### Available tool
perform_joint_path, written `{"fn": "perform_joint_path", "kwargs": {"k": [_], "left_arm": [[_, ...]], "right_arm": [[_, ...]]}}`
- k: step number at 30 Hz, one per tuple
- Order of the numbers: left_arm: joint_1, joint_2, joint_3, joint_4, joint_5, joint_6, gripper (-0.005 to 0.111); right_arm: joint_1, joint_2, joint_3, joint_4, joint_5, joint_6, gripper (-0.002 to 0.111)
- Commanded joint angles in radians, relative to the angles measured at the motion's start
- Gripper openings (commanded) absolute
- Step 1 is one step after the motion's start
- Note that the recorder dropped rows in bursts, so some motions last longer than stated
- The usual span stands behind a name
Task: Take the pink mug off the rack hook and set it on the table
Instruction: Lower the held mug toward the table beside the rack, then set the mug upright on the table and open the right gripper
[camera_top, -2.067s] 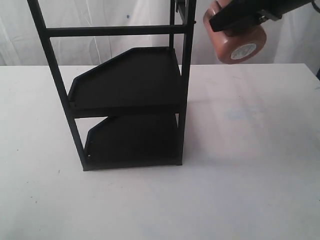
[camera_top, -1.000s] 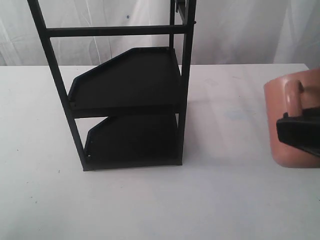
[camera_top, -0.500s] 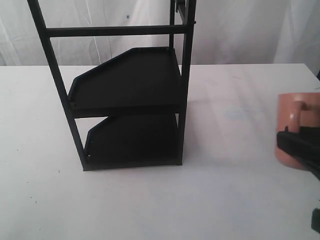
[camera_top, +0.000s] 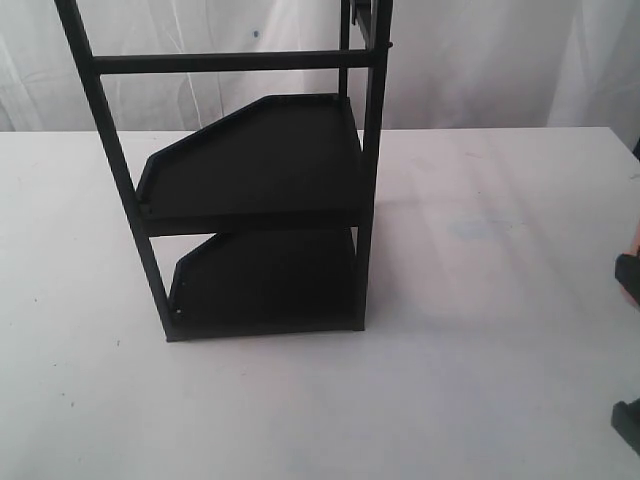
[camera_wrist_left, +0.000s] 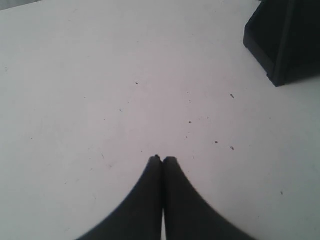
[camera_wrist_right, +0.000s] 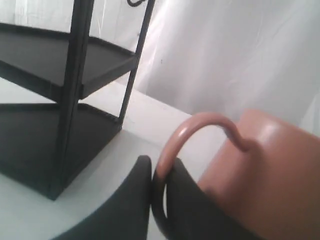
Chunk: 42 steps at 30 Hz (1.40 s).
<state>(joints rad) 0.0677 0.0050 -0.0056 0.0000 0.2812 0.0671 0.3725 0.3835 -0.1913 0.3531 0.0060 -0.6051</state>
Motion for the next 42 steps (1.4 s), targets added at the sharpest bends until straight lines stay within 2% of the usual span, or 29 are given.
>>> {"fn": "perform_joint_path", "kwargs": {"k": [1,3,5,12,16,21,31,42], "left_arm": [[0.0,-0.005,0.006,0.0,-0.002,0.0,0.0],[0.0,-0.005,0.006,0.0,-0.002,0.0,0.0],[0.0,-0.005,0.006,0.0,-0.002,0.0,0.0],[0.0,-0.005,0.006,0.0,-0.002,0.0,0.0],[0.0,-0.005,0.006,0.0,-0.002,0.0,0.0],[0.0,-0.005,0.006,0.0,-0.002,0.0,0.0],[0.0,-0.005,0.006,0.0,-0.002,0.0,0.0],[0.0,-0.005,0.006,0.0,-0.002,0.0,0.0]], "right_arm": [[0.04,0.025,0.05,-0.465,-0.379,0.578,0.0],[0.04,0.111,0.052,-0.463,-0.514,0.765,0.0],[0.04,0.233,0.052,-0.466,-0.56,0.839,0.0],[0.04,0.617,0.052,-0.47,-0.894,0.849,0.0],[0.04,0.759,0.039,-0.544,-0.938,0.845,0.0],[0.04,0.948,0.03,-0.574,-1.117,0.834,0.0],[0.04,1.174,-0.061,-0.662,-1.136,0.743,0.0],[0.04,1.314,-0.122,-0.659,-1.127,0.398,0.0]]}}
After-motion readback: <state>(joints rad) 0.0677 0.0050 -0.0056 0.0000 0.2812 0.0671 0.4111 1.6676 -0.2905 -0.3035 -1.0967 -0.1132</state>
